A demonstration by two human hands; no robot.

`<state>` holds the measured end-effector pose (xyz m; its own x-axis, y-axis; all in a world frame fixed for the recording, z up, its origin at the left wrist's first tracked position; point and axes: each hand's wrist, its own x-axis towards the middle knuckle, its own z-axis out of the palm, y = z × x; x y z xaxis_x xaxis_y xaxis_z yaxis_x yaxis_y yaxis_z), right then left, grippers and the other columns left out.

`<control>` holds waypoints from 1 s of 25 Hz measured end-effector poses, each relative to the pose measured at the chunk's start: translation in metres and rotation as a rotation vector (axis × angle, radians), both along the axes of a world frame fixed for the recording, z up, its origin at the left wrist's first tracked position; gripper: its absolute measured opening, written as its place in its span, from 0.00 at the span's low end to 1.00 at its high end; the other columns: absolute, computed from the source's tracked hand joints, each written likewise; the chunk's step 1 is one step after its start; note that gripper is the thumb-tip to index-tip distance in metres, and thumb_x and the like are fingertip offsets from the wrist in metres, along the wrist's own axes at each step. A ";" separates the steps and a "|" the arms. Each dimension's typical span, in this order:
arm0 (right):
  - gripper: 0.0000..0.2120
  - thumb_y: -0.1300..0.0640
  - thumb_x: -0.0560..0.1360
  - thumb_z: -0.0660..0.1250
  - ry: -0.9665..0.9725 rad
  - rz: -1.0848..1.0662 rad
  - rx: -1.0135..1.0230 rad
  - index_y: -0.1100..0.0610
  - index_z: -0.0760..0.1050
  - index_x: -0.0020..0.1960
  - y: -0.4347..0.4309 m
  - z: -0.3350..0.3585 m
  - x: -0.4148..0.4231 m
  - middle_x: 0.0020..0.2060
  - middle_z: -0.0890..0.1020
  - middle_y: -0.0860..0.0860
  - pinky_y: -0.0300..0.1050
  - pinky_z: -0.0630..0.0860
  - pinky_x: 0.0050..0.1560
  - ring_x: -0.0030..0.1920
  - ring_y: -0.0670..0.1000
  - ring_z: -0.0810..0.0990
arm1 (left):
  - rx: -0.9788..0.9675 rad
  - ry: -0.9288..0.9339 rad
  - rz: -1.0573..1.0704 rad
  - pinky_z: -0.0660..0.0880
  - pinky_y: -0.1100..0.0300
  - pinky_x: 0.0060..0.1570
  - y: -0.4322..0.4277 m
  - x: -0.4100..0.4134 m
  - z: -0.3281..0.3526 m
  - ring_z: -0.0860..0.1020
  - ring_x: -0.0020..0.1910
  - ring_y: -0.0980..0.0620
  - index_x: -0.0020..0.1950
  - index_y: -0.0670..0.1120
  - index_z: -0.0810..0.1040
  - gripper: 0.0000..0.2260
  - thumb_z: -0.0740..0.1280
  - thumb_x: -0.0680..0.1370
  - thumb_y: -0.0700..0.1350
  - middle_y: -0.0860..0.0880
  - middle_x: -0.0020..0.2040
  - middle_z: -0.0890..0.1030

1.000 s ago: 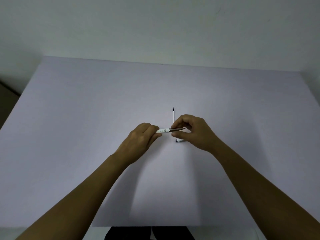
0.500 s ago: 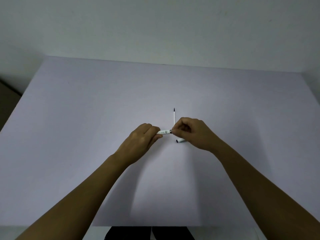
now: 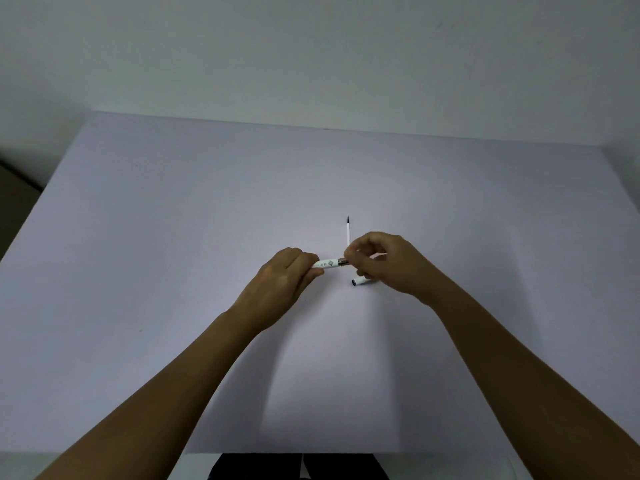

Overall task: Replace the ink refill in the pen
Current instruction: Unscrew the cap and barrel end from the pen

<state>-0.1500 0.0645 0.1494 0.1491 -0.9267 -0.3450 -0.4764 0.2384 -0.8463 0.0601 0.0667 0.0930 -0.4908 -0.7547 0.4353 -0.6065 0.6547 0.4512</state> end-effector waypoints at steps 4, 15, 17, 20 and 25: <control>0.04 0.56 0.69 0.73 -0.069 -0.056 -0.035 0.51 0.79 0.41 0.001 0.002 0.000 0.40 0.83 0.48 0.31 0.74 0.32 0.36 0.39 0.81 | 0.017 -0.018 0.036 0.61 0.67 0.35 0.003 -0.001 -0.002 0.69 0.35 0.51 0.49 0.39 0.78 0.24 0.50 0.81 0.55 0.45 0.36 0.78; 0.18 0.64 0.70 0.71 -0.300 -0.098 -0.094 0.47 0.74 0.54 0.002 0.009 0.005 0.47 0.85 0.48 0.45 0.80 0.53 0.48 0.47 0.84 | 0.034 -0.049 0.077 0.66 0.63 0.27 0.010 -0.014 -0.008 0.75 0.27 0.47 0.46 0.39 0.81 0.15 0.61 0.77 0.49 0.45 0.31 0.79; 0.20 0.60 0.70 0.72 -0.277 -0.112 -0.070 0.44 0.72 0.57 0.003 0.009 0.006 0.52 0.83 0.47 0.46 0.80 0.52 0.51 0.48 0.83 | 0.040 -0.045 0.085 0.67 0.63 0.28 0.009 -0.014 -0.007 0.75 0.27 0.47 0.46 0.39 0.81 0.15 0.61 0.76 0.49 0.45 0.32 0.79; 0.12 0.52 0.67 0.75 -0.061 -0.147 -0.110 0.51 0.78 0.49 0.005 0.007 0.010 0.45 0.85 0.48 0.44 0.80 0.49 0.45 0.47 0.84 | 0.031 -0.048 0.091 0.64 0.64 0.29 0.009 -0.014 -0.003 0.75 0.27 0.48 0.45 0.38 0.81 0.15 0.62 0.76 0.49 0.45 0.31 0.79; 0.06 0.61 0.73 0.69 -0.238 -0.163 -0.122 0.50 0.80 0.45 0.006 0.009 0.012 0.40 0.84 0.46 0.38 0.77 0.52 0.44 0.43 0.82 | 0.056 -0.049 0.096 0.66 0.63 0.28 0.008 -0.013 -0.005 0.75 0.27 0.47 0.44 0.39 0.81 0.15 0.62 0.76 0.49 0.45 0.31 0.79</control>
